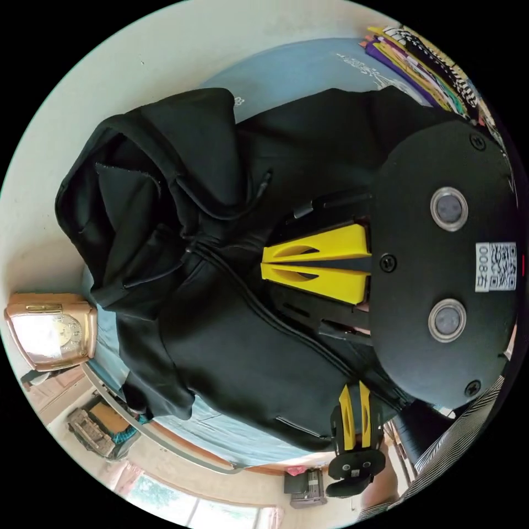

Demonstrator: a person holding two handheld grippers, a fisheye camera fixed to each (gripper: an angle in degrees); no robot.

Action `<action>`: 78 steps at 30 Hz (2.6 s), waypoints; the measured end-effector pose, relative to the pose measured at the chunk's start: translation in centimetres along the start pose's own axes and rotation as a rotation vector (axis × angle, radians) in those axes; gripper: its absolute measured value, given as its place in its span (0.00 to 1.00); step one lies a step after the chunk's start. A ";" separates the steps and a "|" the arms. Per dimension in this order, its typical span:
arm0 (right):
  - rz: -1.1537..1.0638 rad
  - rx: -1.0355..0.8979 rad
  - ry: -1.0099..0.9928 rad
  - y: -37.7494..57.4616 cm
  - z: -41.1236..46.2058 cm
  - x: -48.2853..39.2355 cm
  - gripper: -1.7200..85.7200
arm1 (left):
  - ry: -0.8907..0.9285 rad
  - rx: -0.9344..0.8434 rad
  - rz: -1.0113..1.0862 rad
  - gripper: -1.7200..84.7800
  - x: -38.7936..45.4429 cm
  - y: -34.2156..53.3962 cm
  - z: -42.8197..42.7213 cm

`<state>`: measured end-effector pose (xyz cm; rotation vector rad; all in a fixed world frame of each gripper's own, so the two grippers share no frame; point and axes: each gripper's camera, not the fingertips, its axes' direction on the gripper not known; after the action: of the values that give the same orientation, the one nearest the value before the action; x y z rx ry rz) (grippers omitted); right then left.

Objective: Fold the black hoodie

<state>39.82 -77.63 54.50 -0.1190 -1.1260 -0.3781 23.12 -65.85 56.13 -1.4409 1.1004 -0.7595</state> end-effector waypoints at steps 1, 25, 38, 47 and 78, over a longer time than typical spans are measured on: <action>-0.001 -0.015 0.031 0.3 0.3 0.5 0.02 | 0.017 -0.001 -0.017 0.10 -0.5 0.1 0.6; 0.246 0.135 -0.190 -4.7 4.9 5.9 0.10 | -0.101 0.058 0.018 0.09 -3.2 2.4 10.7; 0.199 0.180 -0.155 -3.7 3.9 8.1 0.02 | 0.061 0.103 0.033 0.03 -5.0 2.6 12.7; 0.214 0.108 -0.053 -4.6 7.8 9.5 0.02 | 0.175 0.114 -0.049 0.05 -8.2 3.4 15.5; 0.257 -0.007 -0.475 5.0 12.1 9.5 0.03 | 0.277 -0.145 -0.173 0.04 -7.6 9.3 23.1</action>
<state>34.74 -71.75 68.71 -0.3706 -1.5558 -0.1233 39.40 -49.63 43.90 -1.6018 1.2729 -1.0442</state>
